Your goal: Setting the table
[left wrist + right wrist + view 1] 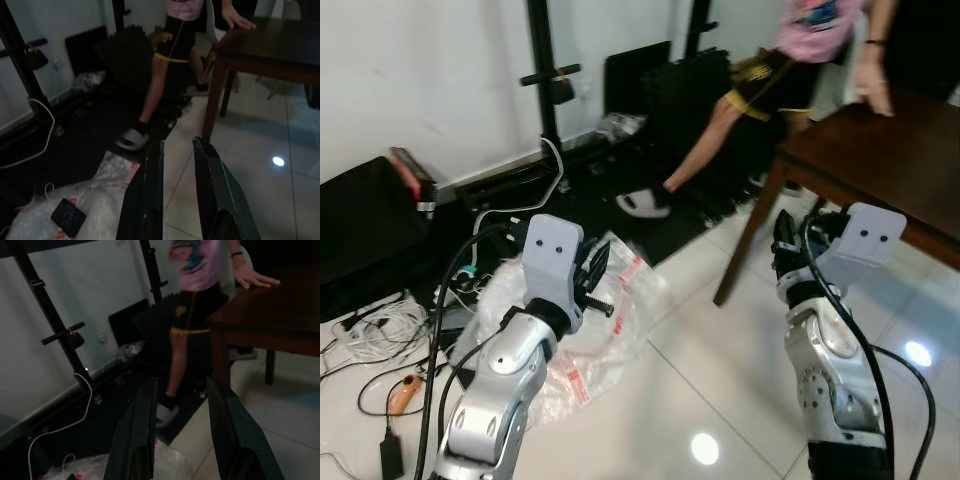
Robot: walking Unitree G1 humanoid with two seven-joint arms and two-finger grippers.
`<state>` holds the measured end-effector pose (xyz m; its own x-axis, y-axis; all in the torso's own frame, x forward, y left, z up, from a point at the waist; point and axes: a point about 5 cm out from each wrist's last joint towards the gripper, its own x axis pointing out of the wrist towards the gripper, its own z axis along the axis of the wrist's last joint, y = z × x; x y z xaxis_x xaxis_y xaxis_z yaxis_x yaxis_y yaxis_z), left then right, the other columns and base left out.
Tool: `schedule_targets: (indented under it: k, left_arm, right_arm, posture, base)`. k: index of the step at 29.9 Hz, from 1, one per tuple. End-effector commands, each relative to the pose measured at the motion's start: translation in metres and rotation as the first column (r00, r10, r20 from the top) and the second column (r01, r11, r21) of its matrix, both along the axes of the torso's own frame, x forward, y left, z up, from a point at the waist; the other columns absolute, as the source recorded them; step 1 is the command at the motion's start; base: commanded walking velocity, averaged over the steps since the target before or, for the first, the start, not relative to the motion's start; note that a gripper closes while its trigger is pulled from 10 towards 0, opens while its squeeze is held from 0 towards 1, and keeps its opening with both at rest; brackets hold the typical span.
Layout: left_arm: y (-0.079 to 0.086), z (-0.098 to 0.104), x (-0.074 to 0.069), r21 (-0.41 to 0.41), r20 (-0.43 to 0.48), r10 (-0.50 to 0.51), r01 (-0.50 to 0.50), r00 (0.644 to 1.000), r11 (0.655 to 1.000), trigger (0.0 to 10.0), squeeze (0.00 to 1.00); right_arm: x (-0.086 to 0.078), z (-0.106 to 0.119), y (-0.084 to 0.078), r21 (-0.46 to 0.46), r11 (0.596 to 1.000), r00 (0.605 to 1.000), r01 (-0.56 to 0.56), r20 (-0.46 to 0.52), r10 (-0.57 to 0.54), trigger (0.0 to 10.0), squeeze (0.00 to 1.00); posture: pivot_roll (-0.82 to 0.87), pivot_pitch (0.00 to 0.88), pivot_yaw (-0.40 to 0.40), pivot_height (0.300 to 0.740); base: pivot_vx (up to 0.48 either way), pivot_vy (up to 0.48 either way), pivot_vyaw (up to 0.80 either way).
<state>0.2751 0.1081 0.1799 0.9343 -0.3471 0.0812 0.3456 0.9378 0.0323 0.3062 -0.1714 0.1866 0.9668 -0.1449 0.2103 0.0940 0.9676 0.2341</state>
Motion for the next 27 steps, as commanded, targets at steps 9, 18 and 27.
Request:
schedule_targets:
  k: [9, 18, 27]
  left_arm:
    - [-0.0042, -0.0023, -0.0022, -0.017, -0.02, -0.025, 0.025, 0.999, 1.0, 10.0, 0.0]
    - [-0.0077, -0.0005, -0.0035, -0.036, -0.017, -0.046, 0.045, 0.999, 0.998, 10.0, 0.0]
    - [-0.0085, 0.0005, -0.0032, -0.048, -0.02, -0.054, 0.053, 0.998, 0.997, 10.0, 0.0]
  right_arm:
    - [-0.0014, -0.0027, -0.0043, 0.001, 1.0, 1.0, 0.016, -0.014, -0.016, 10.0, 0.0]
    - [-0.0016, -0.0023, -0.0048, -0.001, 1.0, 1.0, 0.018, -0.014, -0.018, 10.0, 0.0]
    - [-0.0021, -0.0024, -0.0046, -0.001, 1.0, 1.0, 0.019, -0.015, -0.019, 10.0, 0.0]
  posture:
    - [-0.07, 0.018, 0.042, 0.74]
    - [-0.08, 0.02, 0.04, 0.74]
    - [-0.08, 0.021, 0.041, 0.74]
  base:
    - [0.0, 0.0, -0.8]
    - [0.0, 0.0, -0.8]
    - [0.0, 0.0, -0.8]
